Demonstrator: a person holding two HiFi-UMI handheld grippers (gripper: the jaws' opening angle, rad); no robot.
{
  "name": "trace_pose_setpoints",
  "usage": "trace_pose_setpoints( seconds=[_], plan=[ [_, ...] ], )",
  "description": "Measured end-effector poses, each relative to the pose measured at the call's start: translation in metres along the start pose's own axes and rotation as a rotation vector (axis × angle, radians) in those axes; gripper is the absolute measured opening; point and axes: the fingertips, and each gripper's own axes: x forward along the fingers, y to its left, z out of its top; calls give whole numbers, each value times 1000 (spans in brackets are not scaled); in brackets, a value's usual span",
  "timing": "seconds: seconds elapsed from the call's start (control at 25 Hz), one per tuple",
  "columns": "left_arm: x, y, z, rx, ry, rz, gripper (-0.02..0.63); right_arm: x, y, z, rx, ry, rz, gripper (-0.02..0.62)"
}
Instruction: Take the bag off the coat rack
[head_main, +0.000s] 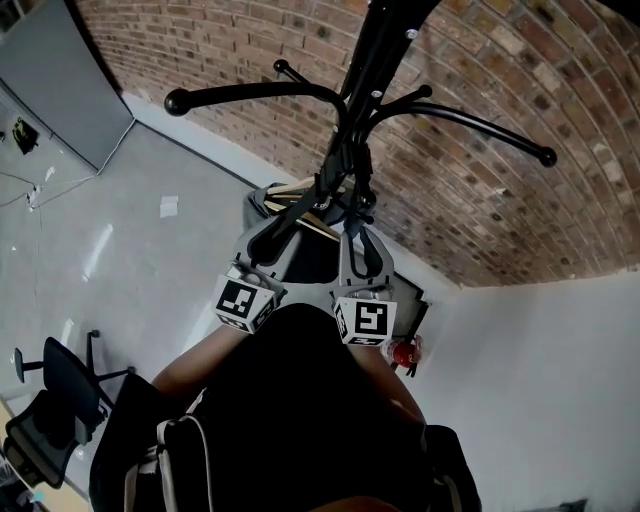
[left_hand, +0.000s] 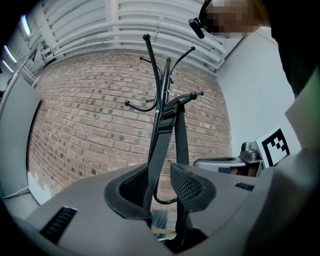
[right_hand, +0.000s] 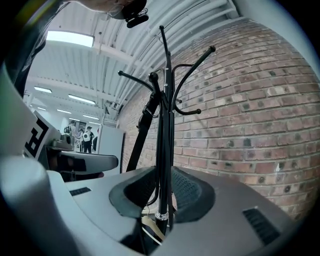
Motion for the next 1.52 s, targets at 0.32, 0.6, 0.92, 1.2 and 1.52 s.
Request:
trace_pose_setpoints(
  seconds=[0.32, 0.6, 0.92, 1.2, 1.52],
  plan=[
    [18, -6, 1, -23, -7, -32, 130, 14, -5, -9, 38, 15, 20, 84],
    [29, -5, -4, -9, 10, -28, 130, 26, -6, -16, 35, 24, 54, 83],
    [45, -9, -7, -13, 51, -26, 130, 43, -16, -11, 59, 24, 21, 83],
    [58, 0, -9, 2, 51, 13, 130, 57, -12, -17, 50, 54, 23, 69],
    [61, 11, -8, 6, 8, 69, 81, 58, -17, -22, 44, 54, 2, 49]
  ],
)
